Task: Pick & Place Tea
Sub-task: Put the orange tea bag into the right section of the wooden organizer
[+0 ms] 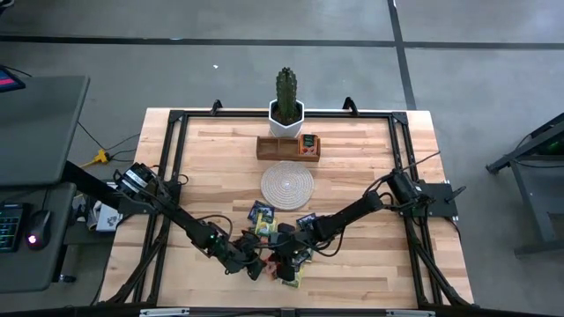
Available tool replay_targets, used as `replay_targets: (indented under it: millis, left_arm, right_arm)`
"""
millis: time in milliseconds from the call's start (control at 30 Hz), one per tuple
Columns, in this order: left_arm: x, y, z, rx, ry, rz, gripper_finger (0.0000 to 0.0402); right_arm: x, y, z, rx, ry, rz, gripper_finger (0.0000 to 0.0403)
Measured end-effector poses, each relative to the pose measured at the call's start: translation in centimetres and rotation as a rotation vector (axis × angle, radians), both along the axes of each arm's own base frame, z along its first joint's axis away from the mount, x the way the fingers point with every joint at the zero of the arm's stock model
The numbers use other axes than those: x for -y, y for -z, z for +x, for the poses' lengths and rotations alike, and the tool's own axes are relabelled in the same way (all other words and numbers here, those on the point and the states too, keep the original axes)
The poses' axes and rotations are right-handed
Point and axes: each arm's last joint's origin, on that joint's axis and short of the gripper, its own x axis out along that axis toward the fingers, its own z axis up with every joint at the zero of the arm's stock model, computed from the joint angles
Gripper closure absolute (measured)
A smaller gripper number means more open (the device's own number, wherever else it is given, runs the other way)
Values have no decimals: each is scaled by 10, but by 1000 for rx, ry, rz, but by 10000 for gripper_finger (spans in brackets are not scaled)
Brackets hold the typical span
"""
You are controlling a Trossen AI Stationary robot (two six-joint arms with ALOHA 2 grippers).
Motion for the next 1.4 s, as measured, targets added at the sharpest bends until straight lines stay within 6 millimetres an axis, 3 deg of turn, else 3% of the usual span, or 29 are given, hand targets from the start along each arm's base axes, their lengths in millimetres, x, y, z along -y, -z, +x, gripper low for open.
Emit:
replay_targets:
  millis: [200, 433, 767, 933, 1067, 1267, 1400]
  left_arm:
    - [0, -5, -7, -18, -2, 41, 401]
    - [3, -20, -29, -53, -57, 130, 401]
    - [17, -26, -37, -5, -39, 99, 401]
    - [20, -32, -33, 60, -29, 63, 401]
    - [21, -34, -32, 74, -26, 55, 398]
    - [21, -34, -32, 75, -27, 55, 373]
    - [22, -36, -30, 107, -28, 50, 334]
  right_arm:
    - [1, 0, 0, -3, 29, -3, 403]
    - [-1, -3, 2, 37, -14, -5, 403]
    - [2, -55, -9, 121, -197, -84, 403]
    - [-4, -56, -18, 82, -403, -102, 403]
    - [-5, -57, -18, 54, -438, -199, 403]
    - [-3, -69, -10, 96, -434, -280, 403]
    - [-1, -62, -5, 79, -458, -302, 403]
